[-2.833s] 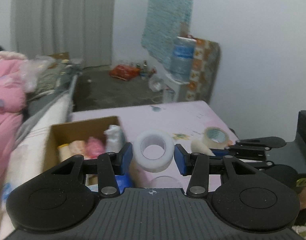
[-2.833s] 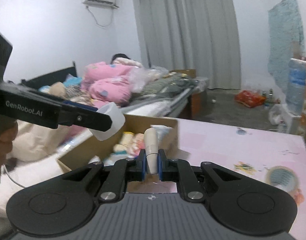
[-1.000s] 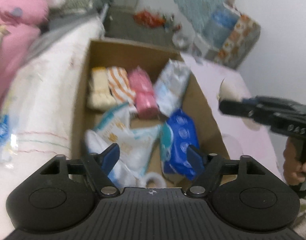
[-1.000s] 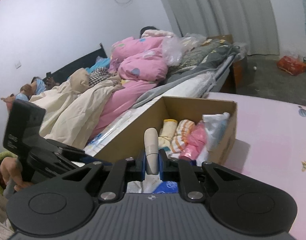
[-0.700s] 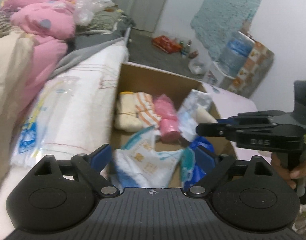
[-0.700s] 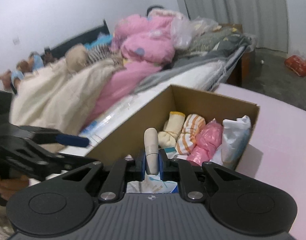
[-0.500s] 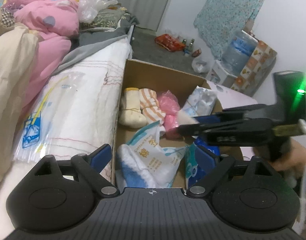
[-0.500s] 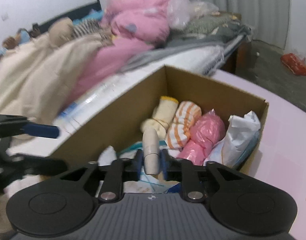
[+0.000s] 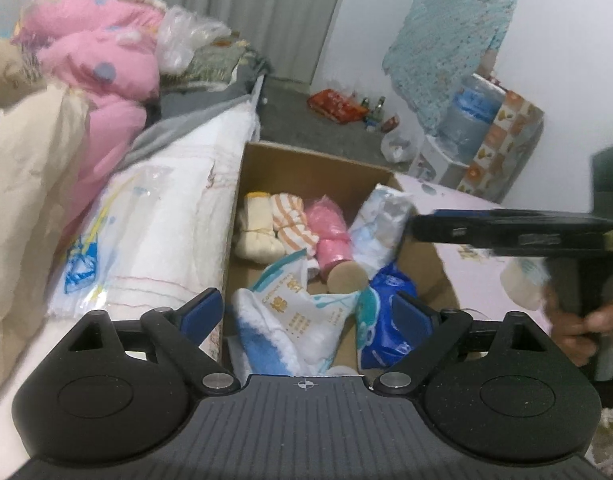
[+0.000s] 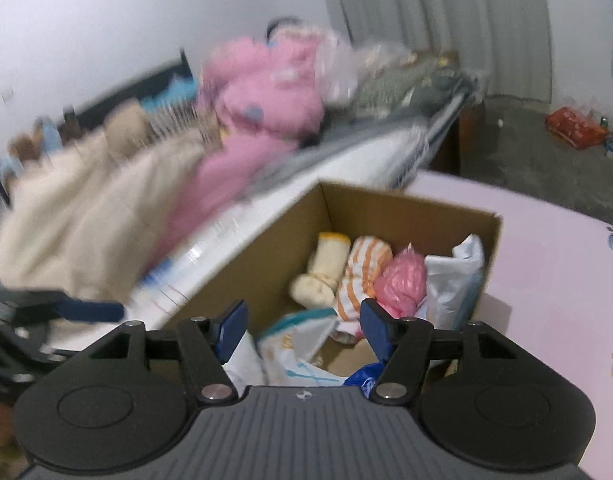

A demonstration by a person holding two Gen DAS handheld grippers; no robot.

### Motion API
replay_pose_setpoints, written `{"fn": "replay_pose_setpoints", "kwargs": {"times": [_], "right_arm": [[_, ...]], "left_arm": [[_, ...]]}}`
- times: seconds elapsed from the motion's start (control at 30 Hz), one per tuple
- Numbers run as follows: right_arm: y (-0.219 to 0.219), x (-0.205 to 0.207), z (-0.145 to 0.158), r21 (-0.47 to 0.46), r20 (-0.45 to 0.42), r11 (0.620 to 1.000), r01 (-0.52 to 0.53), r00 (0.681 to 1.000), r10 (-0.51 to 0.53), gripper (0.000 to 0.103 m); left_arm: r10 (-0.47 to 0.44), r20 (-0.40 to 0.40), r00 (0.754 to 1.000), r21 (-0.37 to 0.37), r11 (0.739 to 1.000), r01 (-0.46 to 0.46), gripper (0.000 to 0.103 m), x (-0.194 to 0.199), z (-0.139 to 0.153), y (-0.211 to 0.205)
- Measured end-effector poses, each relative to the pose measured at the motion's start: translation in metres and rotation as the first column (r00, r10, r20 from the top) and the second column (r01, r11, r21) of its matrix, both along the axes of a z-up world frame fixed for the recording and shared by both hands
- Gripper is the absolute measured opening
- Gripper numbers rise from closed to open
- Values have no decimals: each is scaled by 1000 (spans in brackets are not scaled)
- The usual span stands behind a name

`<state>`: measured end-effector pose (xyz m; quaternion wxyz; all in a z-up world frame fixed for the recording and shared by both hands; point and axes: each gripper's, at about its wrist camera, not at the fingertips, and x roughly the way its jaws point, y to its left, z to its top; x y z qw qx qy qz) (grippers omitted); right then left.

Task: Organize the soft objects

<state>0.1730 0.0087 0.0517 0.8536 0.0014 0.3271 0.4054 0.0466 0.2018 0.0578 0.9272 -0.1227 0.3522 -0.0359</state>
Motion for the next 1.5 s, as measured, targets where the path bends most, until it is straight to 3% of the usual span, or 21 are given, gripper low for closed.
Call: {"fn": "replay_pose_setpoints", "kwargs": {"times": [0.13, 0.3, 0.5, 0.67, 0.8, 0.93, 1.13, 1.3, 1.5], "right_arm": [[-43, -38, 22, 99, 35, 994, 38, 999, -42, 62], [-96, -98, 35, 174, 89, 979, 107, 988, -124, 62], [-128, -161, 24, 177, 127, 971, 164, 974, -187, 62], [-137, -188, -3, 172, 74, 964, 201, 974, -216, 62], [-124, -210, -22, 73, 155, 956, 284, 944, -293, 62], [-108, -220, -29, 10, 221, 941, 338, 917, -332, 62], [-99, -234, -27, 20, 335, 915, 402, 860, -385, 62], [-100, -223, -28, 73, 271, 872, 484, 832, -484, 62], [-93, -206, -34, 57, 202, 864, 500, 842, -501, 62]], "left_arm": [[-19, 55, 998, 46, 999, 16, 103, -23, 16, -12], [-49, 111, 993, 115, 993, 36, 103, -56, 36, -33], [-93, 100, 991, 119, 990, 81, 103, -88, 39, -49], [-2, 119, 993, 116, 993, -12, 103, -109, 27, -51], [55, 143, 988, 190, 978, -82, 103, -118, 13, -65], [58, 177, 983, 270, 957, -105, 103, -122, 2, -88], [32, 188, 982, 239, 968, -77, 103, -116, 0, -100], [34, 188, 981, 252, 964, -82, 103, -107, -5, -100], [40, 175, 984, 269, 959, -87, 103, -92, -8, -100]]}}
